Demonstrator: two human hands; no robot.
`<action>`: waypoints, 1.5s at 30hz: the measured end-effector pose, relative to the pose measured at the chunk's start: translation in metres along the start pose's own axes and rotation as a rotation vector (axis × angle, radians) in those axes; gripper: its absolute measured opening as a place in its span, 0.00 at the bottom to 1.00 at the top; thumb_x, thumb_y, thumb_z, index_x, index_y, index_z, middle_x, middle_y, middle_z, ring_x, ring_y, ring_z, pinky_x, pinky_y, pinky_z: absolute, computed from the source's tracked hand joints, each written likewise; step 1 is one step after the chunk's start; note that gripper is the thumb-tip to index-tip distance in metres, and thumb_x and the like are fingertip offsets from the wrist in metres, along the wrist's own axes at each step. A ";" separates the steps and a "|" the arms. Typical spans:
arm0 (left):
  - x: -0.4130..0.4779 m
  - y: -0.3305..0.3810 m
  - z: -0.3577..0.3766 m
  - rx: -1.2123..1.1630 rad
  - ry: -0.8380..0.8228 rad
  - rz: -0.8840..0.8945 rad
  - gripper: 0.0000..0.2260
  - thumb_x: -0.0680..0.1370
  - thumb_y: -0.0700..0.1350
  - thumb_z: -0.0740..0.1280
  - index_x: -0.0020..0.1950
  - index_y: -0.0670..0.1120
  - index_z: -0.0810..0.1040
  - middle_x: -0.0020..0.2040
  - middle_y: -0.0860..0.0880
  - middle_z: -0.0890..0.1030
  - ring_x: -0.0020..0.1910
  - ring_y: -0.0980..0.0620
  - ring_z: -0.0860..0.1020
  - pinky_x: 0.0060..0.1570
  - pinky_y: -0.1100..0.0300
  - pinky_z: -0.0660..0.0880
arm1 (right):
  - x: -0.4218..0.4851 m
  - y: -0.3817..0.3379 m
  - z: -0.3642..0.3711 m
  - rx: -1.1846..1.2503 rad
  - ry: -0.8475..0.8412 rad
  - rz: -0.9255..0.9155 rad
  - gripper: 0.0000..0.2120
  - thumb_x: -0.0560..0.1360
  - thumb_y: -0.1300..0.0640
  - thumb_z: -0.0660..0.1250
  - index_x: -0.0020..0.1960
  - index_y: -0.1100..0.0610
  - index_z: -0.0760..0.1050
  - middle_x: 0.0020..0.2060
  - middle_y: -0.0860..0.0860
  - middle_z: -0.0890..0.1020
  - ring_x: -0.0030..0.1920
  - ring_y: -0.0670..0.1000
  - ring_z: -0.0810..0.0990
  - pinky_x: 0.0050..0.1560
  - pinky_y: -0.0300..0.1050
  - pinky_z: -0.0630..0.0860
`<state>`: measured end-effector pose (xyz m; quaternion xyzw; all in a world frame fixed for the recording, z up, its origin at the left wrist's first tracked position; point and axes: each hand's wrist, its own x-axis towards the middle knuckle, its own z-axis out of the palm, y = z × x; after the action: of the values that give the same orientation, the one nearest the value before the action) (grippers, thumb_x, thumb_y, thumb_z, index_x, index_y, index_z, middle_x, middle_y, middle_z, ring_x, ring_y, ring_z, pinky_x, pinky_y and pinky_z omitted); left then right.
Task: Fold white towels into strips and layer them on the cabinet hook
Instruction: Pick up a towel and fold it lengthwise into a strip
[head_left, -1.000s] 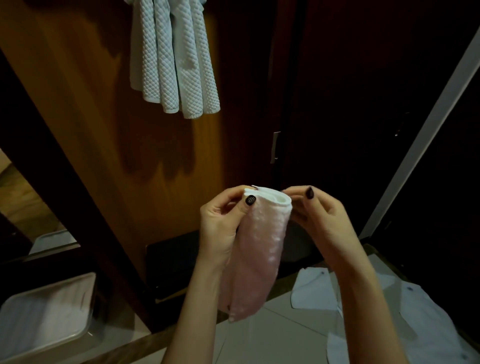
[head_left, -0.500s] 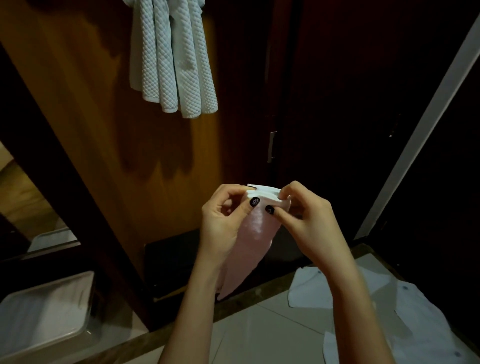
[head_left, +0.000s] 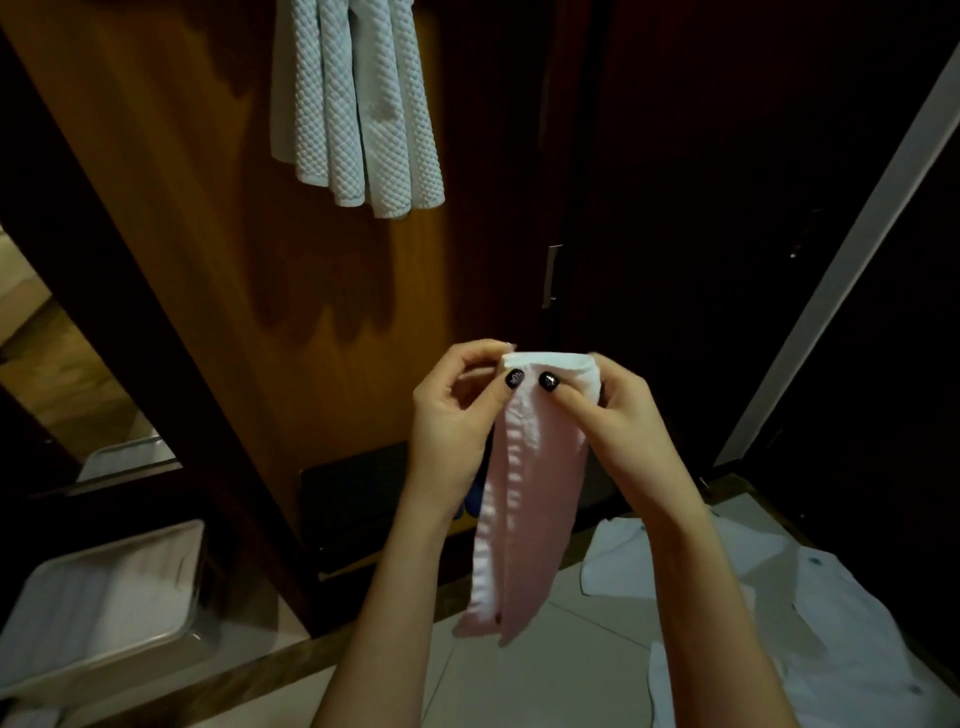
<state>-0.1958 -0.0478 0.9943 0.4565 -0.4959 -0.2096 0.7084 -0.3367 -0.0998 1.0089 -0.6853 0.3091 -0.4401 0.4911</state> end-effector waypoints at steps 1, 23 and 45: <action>-0.001 -0.002 0.001 0.000 0.038 -0.003 0.11 0.76 0.37 0.70 0.51 0.52 0.79 0.49 0.60 0.82 0.51 0.58 0.81 0.49 0.66 0.76 | 0.003 -0.002 0.000 -0.010 0.053 -0.008 0.05 0.77 0.57 0.68 0.53 0.54 0.80 0.46 0.52 0.84 0.47 0.50 0.84 0.45 0.45 0.80; 0.027 -0.054 0.018 0.660 0.001 -0.023 0.20 0.76 0.35 0.69 0.31 0.51 0.65 0.36 0.56 0.67 0.33 0.60 0.67 0.36 0.75 0.65 | 0.115 -0.042 -0.014 0.202 0.328 -0.187 0.03 0.78 0.60 0.67 0.47 0.59 0.75 0.44 0.59 0.79 0.44 0.54 0.80 0.47 0.51 0.79; 0.074 -0.083 0.005 0.379 -0.105 -0.020 0.02 0.79 0.42 0.68 0.50 0.44 0.78 0.35 0.56 0.79 0.33 0.61 0.77 0.29 0.69 0.69 | 0.190 -0.029 -0.032 0.475 0.351 -0.031 0.04 0.79 0.59 0.66 0.52 0.58 0.74 0.45 0.54 0.81 0.42 0.49 0.81 0.47 0.48 0.81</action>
<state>-0.1563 -0.1467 0.9614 0.5752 -0.5581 -0.1428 0.5807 -0.2862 -0.2658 1.0970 -0.4691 0.2672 -0.6195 0.5699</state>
